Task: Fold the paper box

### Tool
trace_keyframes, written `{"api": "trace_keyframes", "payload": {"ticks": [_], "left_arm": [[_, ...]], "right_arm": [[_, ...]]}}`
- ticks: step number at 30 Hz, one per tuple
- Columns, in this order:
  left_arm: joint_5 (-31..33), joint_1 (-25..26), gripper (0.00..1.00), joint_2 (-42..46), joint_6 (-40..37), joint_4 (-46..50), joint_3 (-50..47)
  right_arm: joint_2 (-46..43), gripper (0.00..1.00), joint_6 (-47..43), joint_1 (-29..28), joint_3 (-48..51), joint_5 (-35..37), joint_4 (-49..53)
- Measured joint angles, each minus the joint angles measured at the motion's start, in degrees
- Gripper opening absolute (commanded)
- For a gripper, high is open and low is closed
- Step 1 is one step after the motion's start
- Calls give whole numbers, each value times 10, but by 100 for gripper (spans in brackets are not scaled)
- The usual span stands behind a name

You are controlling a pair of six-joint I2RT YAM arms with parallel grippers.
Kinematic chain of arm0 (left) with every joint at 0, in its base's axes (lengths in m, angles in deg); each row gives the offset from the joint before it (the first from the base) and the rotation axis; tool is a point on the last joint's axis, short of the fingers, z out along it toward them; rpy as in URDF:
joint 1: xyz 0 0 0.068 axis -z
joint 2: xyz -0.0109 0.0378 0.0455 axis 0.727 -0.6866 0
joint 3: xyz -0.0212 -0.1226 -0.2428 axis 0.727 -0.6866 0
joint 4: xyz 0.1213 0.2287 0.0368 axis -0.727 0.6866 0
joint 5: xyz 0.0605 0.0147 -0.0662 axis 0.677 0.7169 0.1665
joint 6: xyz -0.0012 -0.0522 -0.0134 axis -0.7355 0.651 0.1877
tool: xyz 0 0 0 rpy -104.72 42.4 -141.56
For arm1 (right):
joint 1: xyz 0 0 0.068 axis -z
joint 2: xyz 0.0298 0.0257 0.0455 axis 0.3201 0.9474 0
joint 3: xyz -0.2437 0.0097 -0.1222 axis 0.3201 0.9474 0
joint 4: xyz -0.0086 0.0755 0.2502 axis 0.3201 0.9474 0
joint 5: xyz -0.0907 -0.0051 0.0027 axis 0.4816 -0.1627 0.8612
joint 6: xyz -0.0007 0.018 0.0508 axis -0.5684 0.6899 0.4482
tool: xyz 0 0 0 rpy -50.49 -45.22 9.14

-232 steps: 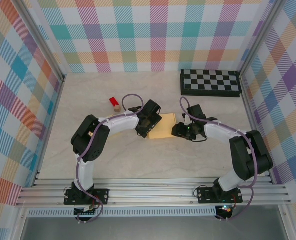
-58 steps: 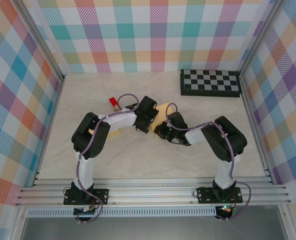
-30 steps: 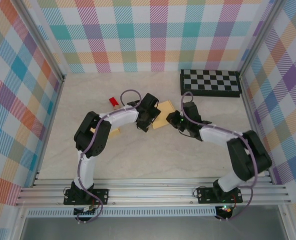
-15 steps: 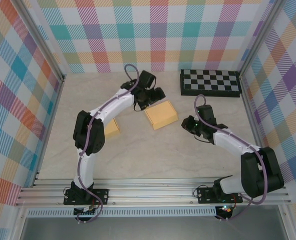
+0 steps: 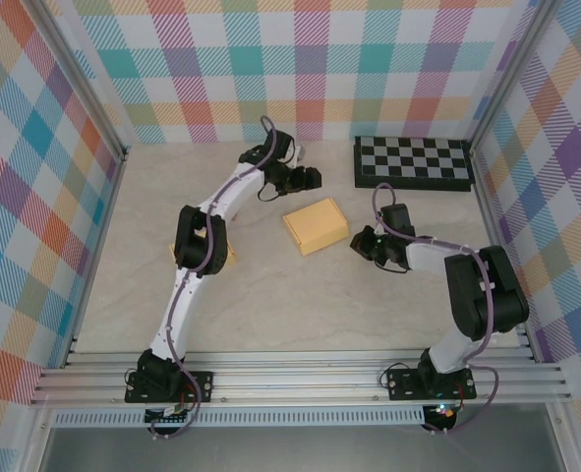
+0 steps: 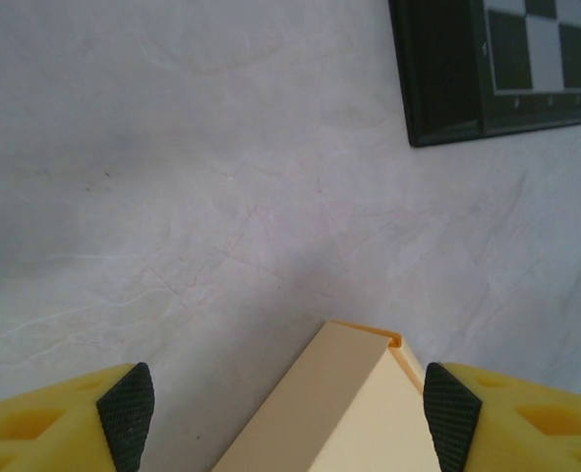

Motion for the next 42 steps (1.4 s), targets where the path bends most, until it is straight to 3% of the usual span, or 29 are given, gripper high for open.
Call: {"api": "trace_keyframes", "payload": {"ticks": [14, 28, 42], "left_arm": [[-57, 28, 67, -39, -2, -1, 4], [-75, 43, 61, -51, -2, -15, 12], [-84, 44, 60, -55, 21, -73, -5]], "right_arm": [[116, 6, 9, 39, -41, -57, -104], [178, 4, 11, 61, -100, -146, -115], [187, 3, 35, 61, -122, -137, -101]]}}
